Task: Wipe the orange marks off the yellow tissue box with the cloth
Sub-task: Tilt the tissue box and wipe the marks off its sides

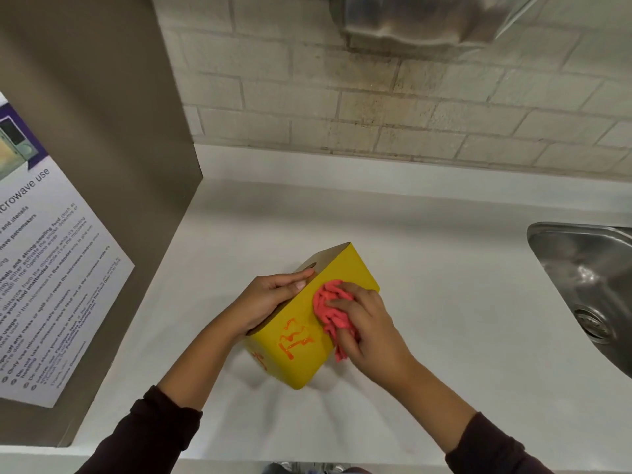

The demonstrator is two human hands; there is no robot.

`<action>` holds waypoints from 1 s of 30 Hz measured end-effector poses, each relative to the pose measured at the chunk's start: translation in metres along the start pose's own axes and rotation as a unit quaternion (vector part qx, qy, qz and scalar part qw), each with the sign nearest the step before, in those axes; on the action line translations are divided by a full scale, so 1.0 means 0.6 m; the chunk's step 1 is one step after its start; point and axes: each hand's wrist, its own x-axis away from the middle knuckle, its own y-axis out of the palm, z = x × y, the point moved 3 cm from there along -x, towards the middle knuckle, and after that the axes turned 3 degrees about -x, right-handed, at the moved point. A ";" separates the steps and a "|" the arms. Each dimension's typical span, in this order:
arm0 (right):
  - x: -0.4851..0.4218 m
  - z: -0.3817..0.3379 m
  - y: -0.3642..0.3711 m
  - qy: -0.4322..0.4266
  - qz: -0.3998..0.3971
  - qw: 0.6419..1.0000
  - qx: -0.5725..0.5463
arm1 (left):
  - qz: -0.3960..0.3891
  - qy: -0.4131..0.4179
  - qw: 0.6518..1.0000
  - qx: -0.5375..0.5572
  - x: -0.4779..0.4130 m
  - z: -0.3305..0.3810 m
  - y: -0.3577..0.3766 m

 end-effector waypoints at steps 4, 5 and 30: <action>-0.016 -0.016 0.017 0.081 0.045 0.994 -0.051 | 0.017 -0.002 1.000 0.024 -0.002 0.000 -0.001; -0.017 -0.024 0.024 0.085 0.050 0.993 -0.060 | 0.015 0.001 0.999 0.029 -0.002 0.000 -0.001; 0.009 -0.087 0.054 -0.053 -0.038 0.997 -0.049 | 0.029 0.017 0.999 0.023 0.001 0.002 0.000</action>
